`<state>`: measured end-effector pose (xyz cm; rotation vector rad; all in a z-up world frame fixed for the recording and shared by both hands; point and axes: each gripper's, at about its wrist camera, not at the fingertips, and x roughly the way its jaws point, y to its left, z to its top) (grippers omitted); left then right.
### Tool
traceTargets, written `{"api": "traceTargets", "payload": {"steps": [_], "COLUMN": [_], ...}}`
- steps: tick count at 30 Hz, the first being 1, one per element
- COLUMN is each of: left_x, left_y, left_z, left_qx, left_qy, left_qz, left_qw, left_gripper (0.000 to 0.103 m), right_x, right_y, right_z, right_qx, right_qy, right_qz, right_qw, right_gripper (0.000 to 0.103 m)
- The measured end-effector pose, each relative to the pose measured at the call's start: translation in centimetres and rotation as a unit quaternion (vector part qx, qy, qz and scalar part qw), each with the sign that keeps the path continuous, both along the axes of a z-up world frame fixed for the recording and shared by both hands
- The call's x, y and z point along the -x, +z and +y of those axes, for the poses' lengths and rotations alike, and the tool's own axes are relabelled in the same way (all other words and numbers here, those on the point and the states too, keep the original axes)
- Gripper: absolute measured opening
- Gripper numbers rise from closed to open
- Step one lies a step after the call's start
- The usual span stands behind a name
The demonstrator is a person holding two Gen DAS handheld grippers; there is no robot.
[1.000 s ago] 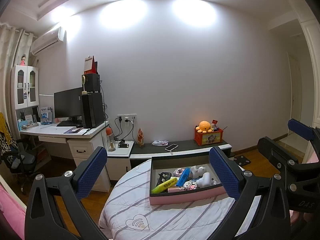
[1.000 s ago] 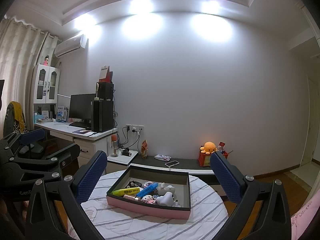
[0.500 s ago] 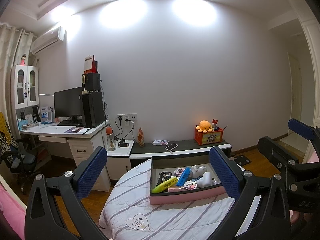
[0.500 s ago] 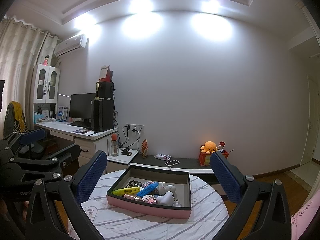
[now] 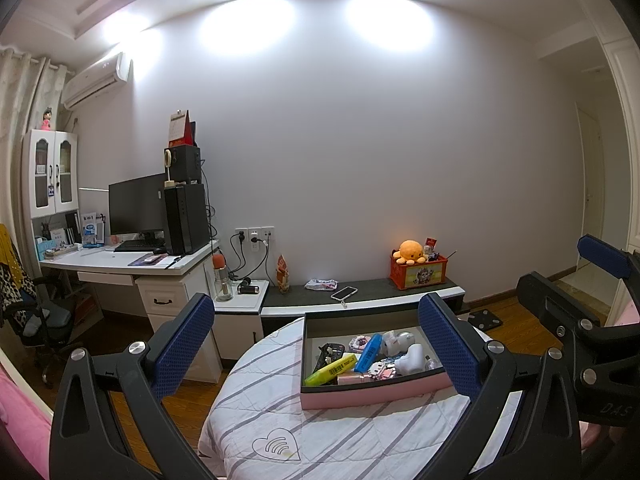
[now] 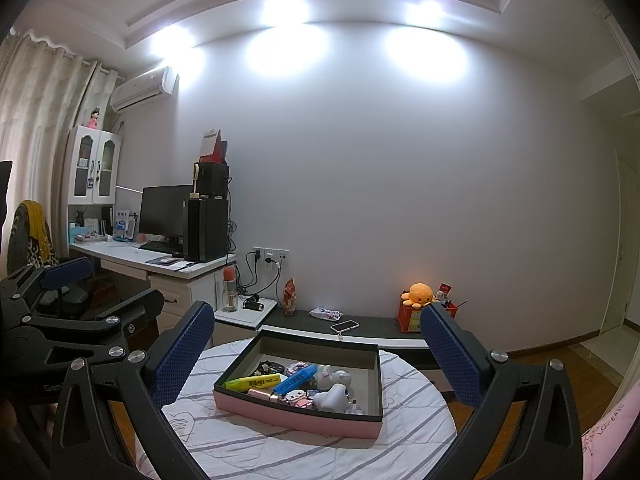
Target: Organize rigid objects
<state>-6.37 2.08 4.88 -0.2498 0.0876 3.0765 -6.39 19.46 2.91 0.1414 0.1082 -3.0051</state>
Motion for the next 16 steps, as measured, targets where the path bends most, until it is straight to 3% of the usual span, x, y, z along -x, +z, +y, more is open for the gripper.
{"api": "traceTargets", "payload": {"steps": [11, 16], "left_x": [0.17, -0.18], "left_y": [-0.10, -0.24], "left_z": [-0.22, -0.35], "left_qx": [0.001, 0.006], "left_qy": [0.000, 0.009], "left_qz": [-0.003, 0.020], "left_qw": [1.0000, 0.9997], "left_gripper": [0.103, 0.103], "right_x": [0.30, 0.47], "right_y": [-0.13, -0.23], "right_z": [0.13, 0.04], "right_qx": [-0.002, 0.000], "right_qy": [0.000, 0.002], "right_qz": [-0.004, -0.005], "right_qw": [1.000, 1.000], "right_gripper": [0.103, 0.103]}}
